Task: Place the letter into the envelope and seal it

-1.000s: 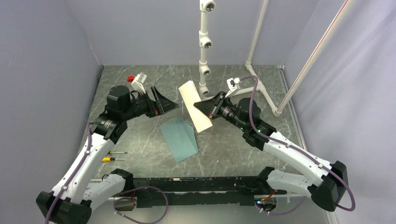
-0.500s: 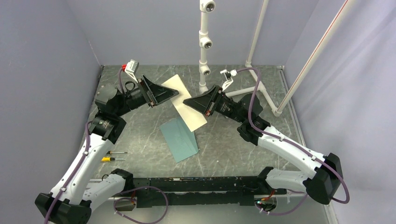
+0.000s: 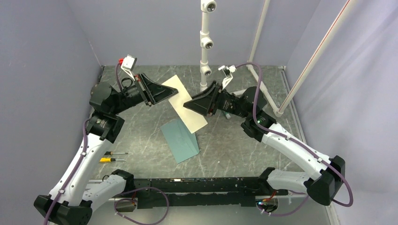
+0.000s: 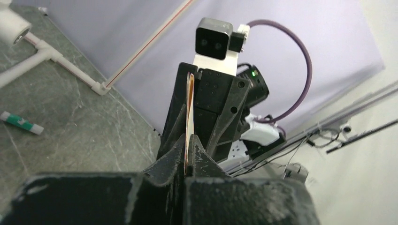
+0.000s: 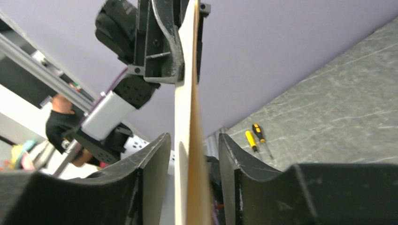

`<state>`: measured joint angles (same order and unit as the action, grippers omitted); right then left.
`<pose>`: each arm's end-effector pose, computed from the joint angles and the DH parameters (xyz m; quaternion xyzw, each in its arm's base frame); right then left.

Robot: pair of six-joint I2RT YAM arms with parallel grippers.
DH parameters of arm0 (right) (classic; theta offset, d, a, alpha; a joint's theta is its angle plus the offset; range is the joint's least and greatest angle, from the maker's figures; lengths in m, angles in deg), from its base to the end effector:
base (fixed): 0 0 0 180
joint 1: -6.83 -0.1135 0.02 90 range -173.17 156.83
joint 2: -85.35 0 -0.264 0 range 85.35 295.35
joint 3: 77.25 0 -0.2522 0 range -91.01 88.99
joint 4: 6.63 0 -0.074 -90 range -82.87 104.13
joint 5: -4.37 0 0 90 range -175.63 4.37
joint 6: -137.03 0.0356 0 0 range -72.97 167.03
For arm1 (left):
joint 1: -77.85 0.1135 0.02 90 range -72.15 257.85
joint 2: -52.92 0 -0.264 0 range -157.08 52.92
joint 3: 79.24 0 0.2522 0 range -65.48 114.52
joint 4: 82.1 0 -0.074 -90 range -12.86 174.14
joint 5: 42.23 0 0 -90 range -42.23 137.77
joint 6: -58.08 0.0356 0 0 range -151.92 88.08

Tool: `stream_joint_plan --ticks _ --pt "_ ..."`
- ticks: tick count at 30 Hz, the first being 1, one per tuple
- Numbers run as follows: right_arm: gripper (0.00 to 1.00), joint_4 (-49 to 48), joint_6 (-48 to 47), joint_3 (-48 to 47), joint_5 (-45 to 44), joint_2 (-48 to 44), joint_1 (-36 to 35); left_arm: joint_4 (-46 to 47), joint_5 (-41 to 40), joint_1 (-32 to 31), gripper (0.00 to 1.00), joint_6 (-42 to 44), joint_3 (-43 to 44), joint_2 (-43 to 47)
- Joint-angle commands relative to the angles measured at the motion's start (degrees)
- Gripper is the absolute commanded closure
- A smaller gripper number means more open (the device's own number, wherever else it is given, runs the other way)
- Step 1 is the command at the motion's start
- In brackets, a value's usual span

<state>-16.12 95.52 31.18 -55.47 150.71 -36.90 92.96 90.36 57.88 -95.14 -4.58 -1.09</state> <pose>0.1766 0.1937 0.4091 -0.1830 0.5912 0.6636 0.4203 0.1772 -0.0900 0.4432 0.0618 0.6297 -0.6570 0.4098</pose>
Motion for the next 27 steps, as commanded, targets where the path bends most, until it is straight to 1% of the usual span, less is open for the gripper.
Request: stream_joint_plan --ticks 1,5,7,9,11,14,15,16,18,21,23,24,27 --pt "0.53 7.26 -9.52 -5.74 8.31 -0.31 0.93 -1.12 8.06 -0.07 0.98 8.38 5.28 -0.05" --pt "0.54 10.35 -11.22 -10.30 19.18 2.75 1.19 -4.76 11.60 -0.07 0.97 13.78 8.82 -0.91" --pt "0.54 11.61 -11.24 -11.84 22.23 4.26 1.24 -4.13 14.02 -0.07 0.98 14.48 9.74 -1.65" --pt "0.55 11.76 -11.38 -12.13 23.47 4.66 1.26 -3.14 15.96 -0.07 0.98 15.08 10.08 -2.19" --pt "0.60 11.09 -10.80 -12.36 23.99 4.66 1.19 -3.92 16.70 -0.07 0.98 16.31 10.47 -2.53" --pt "0.74 11.23 -10.55 -12.93 24.00 5.17 1.25 -5.34 17.61 -0.07 0.98 17.81 11.32 -3.07" --pt "0.77 11.50 -10.60 -13.09 23.76 5.33 1.27 -5.79 17.65 -0.07 0.97 18.24 11.46 -3.18" --pt "0.78 11.78 -10.83 -13.13 23.39 5.40 1.27 -6.43 17.53 -0.07 0.97 18.75 11.63 -3.29" --pt "0.78 11.40 -10.45 -12.93 22.97 5.50 1.27 -7.60 17.53 -0.07 0.98 19.85 11.85 -3.29" --pt "0.63 9.59 -9.65 -12.26 23.02 5.28 1.27 -9.43 17.53 -0.07 0.98 21.51 12.39 -3.16" --pt "0.61 8.70 -9.07 -12.12 23.14 5.15 1.35 -10.91 17.59 -0.07 0.98 22.43 12.73 -3.04" --pt "0.61 8.33 -8.78 -12.16 23.26 5.24 1.36 -11.11 17.61 -0.07 0.97 22.64 12.77 -2.96" --pt "0.73 7.58 -7.74 -12.29 23.39 5.78 1.43 -10.31 18.09 -0.07 0.98 22.17 12.51 -2.77"
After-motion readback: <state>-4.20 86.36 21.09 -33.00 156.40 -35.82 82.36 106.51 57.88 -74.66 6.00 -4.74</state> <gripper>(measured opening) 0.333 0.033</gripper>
